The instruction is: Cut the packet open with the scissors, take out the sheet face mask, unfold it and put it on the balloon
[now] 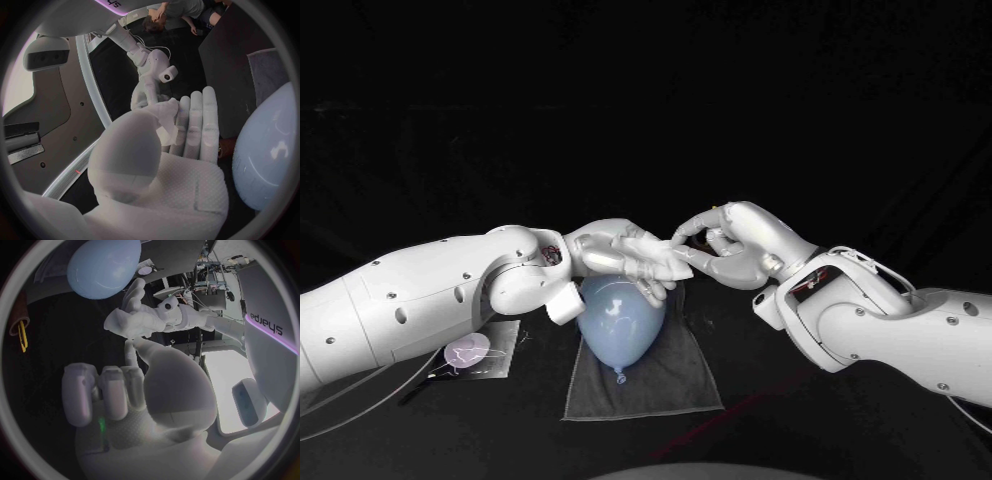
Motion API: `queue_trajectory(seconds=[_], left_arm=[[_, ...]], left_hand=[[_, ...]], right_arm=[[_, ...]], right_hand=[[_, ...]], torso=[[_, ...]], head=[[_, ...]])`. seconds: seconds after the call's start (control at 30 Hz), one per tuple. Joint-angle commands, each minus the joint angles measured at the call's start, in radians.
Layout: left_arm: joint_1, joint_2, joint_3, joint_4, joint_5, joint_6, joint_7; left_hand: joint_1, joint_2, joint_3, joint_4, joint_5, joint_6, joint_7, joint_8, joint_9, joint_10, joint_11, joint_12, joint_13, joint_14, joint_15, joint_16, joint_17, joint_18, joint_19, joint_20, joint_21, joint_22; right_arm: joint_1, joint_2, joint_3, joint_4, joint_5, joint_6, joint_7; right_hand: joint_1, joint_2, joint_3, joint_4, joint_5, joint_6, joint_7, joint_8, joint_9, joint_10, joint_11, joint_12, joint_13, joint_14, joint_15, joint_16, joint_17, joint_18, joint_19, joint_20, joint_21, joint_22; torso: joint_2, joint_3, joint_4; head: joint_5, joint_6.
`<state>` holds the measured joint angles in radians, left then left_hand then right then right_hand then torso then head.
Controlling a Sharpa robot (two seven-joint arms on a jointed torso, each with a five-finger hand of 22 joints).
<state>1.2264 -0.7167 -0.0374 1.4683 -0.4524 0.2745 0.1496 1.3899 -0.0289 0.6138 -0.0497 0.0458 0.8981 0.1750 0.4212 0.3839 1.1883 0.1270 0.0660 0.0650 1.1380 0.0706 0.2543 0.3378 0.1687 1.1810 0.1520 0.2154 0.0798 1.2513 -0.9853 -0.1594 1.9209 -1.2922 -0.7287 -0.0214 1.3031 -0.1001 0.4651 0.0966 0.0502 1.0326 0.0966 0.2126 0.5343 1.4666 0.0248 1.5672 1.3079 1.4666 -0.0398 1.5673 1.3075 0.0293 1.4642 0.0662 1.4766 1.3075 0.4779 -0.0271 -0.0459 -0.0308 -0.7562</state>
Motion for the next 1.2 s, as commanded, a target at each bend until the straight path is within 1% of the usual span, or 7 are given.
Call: queue_trajectory(seconds=[0.03, 0.17, 0.37, 0.67, 0.87, 1.03, 1.2], left_arm=[[0.001, 0.001, 0.001, 0.001, 0.001, 0.004, 0.010], [0.001, 0.002, 0.001, 0.002, 0.000, 0.004, 0.010], [0.001, 0.001, 0.001, 0.002, 0.000, 0.004, 0.010], [0.001, 0.002, 0.001, 0.001, 0.000, 0.003, 0.010], [0.001, 0.002, 0.001, 0.000, 0.000, 0.003, 0.010], [0.001, 0.002, 0.001, 0.000, 0.000, 0.003, 0.010], [0.001, 0.001, 0.001, -0.001, 0.000, 0.003, 0.009]], left_hand=[[0.011, -0.001, 0.001, -0.005, 0.003, 0.005, 0.005, 0.007, 0.092, -0.005, -0.003, -0.004, 0.000, 0.006, -0.002, -0.006, 0.002, 0.012, 0.004, 0.000, 0.004, 0.001], [0.011, -0.001, 0.001, -0.005, 0.003, 0.005, 0.005, 0.007, 0.092, -0.005, -0.003, -0.004, 0.000, 0.006, -0.002, -0.006, 0.002, 0.012, 0.004, 0.000, 0.004, 0.001], [0.011, -0.001, 0.001, -0.005, 0.003, 0.005, 0.005, 0.007, 0.092, -0.005, -0.003, -0.004, 0.000, 0.006, -0.002, -0.006, 0.002, 0.012, 0.004, 0.000, 0.004, 0.001], [0.011, -0.001, 0.001, -0.005, 0.003, 0.005, 0.005, 0.007, 0.092, -0.005, -0.003, -0.004, 0.000, 0.006, -0.002, -0.006, 0.002, 0.012, 0.004, 0.000, 0.004, 0.001], [0.011, 0.000, 0.001, -0.006, 0.003, 0.006, 0.005, 0.006, 0.092, -0.005, -0.003, -0.004, 0.000, 0.007, -0.002, -0.008, 0.003, 0.012, 0.004, -0.001, 0.004, 0.002], [0.011, 0.000, 0.001, -0.006, 0.003, 0.006, 0.005, 0.006, 0.092, -0.005, -0.003, -0.004, 0.000, 0.007, -0.002, -0.008, 0.003, 0.012, 0.004, -0.001, 0.004, 0.002], [0.011, 0.000, 0.001, -0.006, 0.003, 0.006, 0.005, 0.006, 0.092, -0.005, -0.003, -0.004, 0.000, 0.007, -0.002, -0.008, 0.003, 0.012, 0.004, -0.001, 0.004, 0.002]], right_arm=[[-0.001, 0.003, 0.001, -0.001, -0.015, 0.009, 0.021], [-0.001, 0.008, 0.001, -0.004, -0.019, 0.053, 0.010], [-0.001, 0.014, 0.001, -0.009, -0.026, 0.094, -0.005], [-0.003, 0.014, 0.001, 0.000, -0.028, 0.099, 0.029], [-0.004, 0.007, 0.001, 0.007, -0.032, 0.108, 0.031], [-0.005, -0.005, 0.001, 0.011, -0.038, 0.075, 0.035], [-0.006, -0.021, 0.001, 0.023, -0.025, -0.010, 0.084]], right_hand=[[0.011, 0.001, -0.002, -0.006, -0.002, 0.008, -0.001, 0.004, 0.002, 0.104, -0.007, 0.004, 0.263, 0.104, -0.007, 0.003, 0.263, -0.003, 0.066, -0.008, 0.002, 0.178], [-0.007, -0.009, -0.014, 0.001, -0.002, 0.005, 0.001, 0.003, 0.001, 0.104, -0.006, 0.004, 0.263, 0.104, -0.007, 0.003, 0.263, -0.003, 0.064, -0.010, 0.000, 0.176], [-0.020, -0.018, -0.024, 0.007, -0.002, -0.001, 0.004, -0.001, -0.001, 0.104, -0.004, 0.004, 0.263, 0.104, -0.006, 0.003, 0.263, -0.002, 0.063, -0.010, -0.003, 0.174], [-0.009, -0.015, -0.021, -0.002, -0.002, 0.003, 0.000, 0.000, -0.001, 0.104, -0.006, 0.004, 0.263, 0.104, -0.007, 0.003, 0.263, -0.003, 0.064, -0.010, -0.001, 0.176], [-0.007, -0.014, -0.020, -0.003, -0.002, 0.006, 0.000, 0.002, 0.000, 0.104, -0.006, 0.004, 0.263, 0.104, -0.008, 0.003, 0.263, -0.003, 0.065, -0.010, 0.001, 0.178], [-0.007, -0.014, -0.020, -0.003, -0.002, 0.007, -0.001, 0.002, 0.000, 0.104, -0.007, 0.004, 0.263, 0.104, -0.008, 0.003, 0.263, -0.003, 0.065, -0.010, 0.001, 0.178], [-0.002, -0.013, -0.018, -0.008, -0.001, 0.012, -0.003, 0.005, 0.001, 0.104, -0.009, 0.004, 0.263, 0.104, -0.009, 0.003, 0.263, -0.003, 0.064, -0.011, 0.000, 0.177]], torso=[[0.000, -0.0004, -0.0002], [0.000, -0.0006, 0.0002], [0.000, -0.0009, 0.0009], [0.000, -0.0007, -0.0005], [0.000, -0.0004, -0.0011], [0.000, -0.0002, -0.0008], [0.000, 0.0001, -0.0006]], head=[[-0.001, -0.001], [0.000, -0.002], [0.000, -0.003], [0.003, -0.003], [0.001, -0.002], [0.000, 0.000], [0.001, 0.002]])
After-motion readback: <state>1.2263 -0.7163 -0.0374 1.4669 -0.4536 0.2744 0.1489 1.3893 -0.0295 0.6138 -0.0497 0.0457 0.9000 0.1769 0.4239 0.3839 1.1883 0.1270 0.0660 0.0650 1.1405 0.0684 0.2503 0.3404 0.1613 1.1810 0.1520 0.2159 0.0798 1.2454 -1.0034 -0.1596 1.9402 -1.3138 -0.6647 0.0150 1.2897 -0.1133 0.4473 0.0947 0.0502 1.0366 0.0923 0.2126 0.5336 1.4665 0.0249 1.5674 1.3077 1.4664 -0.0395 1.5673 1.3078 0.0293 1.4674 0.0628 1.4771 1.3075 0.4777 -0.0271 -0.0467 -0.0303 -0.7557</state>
